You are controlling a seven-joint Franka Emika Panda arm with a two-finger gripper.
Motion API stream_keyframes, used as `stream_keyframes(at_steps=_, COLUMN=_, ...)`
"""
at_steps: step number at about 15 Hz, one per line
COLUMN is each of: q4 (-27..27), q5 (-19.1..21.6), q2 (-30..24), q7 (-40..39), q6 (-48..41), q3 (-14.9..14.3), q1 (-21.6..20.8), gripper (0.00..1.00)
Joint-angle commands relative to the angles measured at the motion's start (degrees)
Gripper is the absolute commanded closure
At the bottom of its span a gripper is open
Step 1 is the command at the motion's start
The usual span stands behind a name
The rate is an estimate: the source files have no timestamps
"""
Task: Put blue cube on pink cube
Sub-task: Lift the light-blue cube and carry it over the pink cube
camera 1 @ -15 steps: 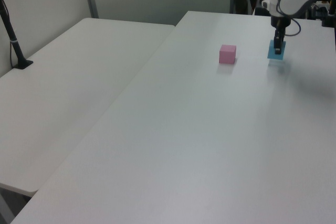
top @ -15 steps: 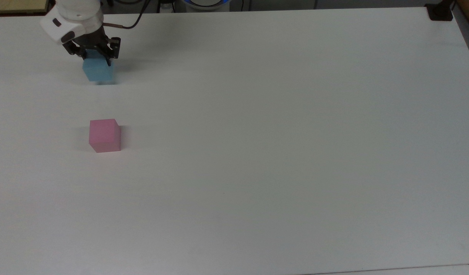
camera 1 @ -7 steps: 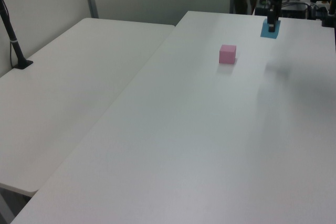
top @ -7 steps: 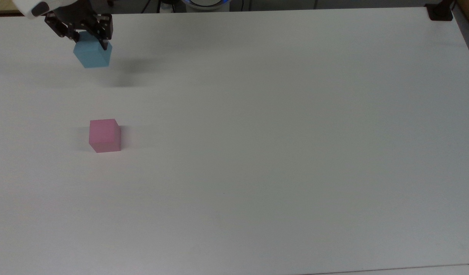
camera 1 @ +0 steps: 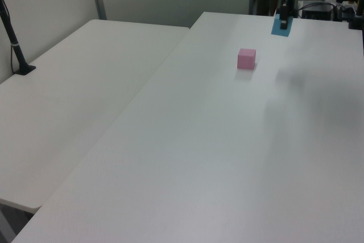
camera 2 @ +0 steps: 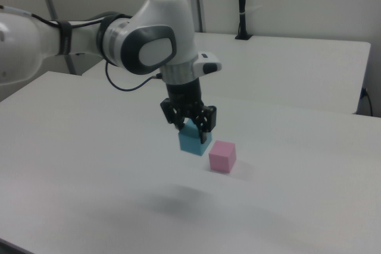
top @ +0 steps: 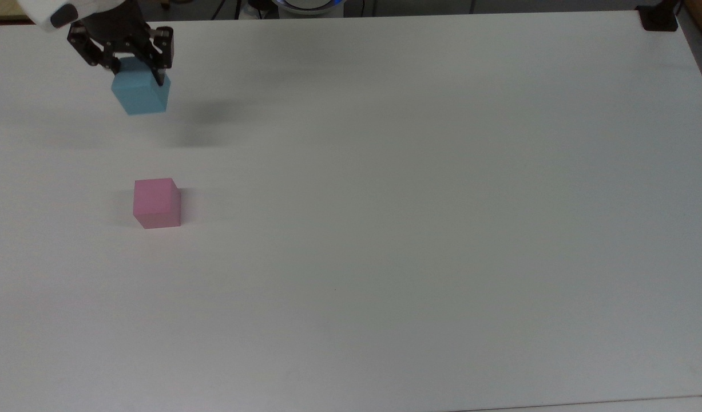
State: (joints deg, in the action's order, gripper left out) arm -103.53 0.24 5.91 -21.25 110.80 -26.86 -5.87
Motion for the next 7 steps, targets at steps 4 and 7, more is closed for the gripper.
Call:
stream_keyframes(at_steps=4, q4=18.25, q5=6.18, q2=17.53, q7=0.07, q6=1.87, q3=-0.47, q1=0.51, gripper=0.64)
stream_keyframes(at_steps=7, q4=20.65, q5=7.06, q2=22.12, q7=0.60, q6=5.29, q3=-0.47, q1=0.86, gripper=0.62)
